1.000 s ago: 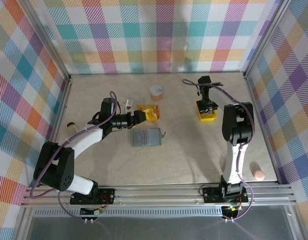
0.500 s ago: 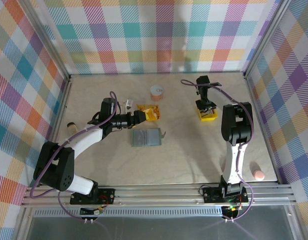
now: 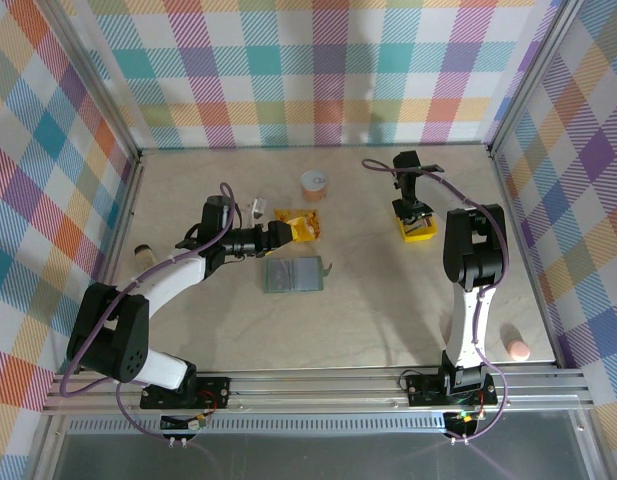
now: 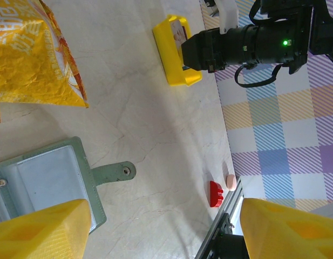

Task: Put the credit cards into the card holder

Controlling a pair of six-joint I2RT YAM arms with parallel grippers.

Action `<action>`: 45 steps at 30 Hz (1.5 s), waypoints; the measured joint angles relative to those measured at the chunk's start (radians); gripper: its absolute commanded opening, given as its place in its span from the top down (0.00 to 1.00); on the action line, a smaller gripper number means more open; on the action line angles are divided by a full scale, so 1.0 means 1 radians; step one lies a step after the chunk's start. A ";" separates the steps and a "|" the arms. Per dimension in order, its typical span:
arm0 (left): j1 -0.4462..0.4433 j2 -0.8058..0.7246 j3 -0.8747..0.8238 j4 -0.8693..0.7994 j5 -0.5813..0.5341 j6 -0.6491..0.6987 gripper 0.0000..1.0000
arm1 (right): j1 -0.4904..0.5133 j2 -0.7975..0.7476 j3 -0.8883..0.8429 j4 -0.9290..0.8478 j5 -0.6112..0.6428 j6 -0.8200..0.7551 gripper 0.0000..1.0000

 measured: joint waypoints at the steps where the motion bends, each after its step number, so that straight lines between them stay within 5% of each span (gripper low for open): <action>1: 0.000 0.000 0.000 0.000 0.000 0.000 0.27 | 0.000 0.000 0.000 0.002 0.002 0.000 0.72; 19: 0.000 -0.022 0.000 -0.019 0.000 0.000 0.28 | 0.018 -0.018 0.000 0.032 0.018 -0.004 0.87; 45: 0.000 -0.084 -0.020 -0.052 -0.002 0.022 0.28 | 0.026 -0.033 -0.014 0.046 0.026 -0.003 0.80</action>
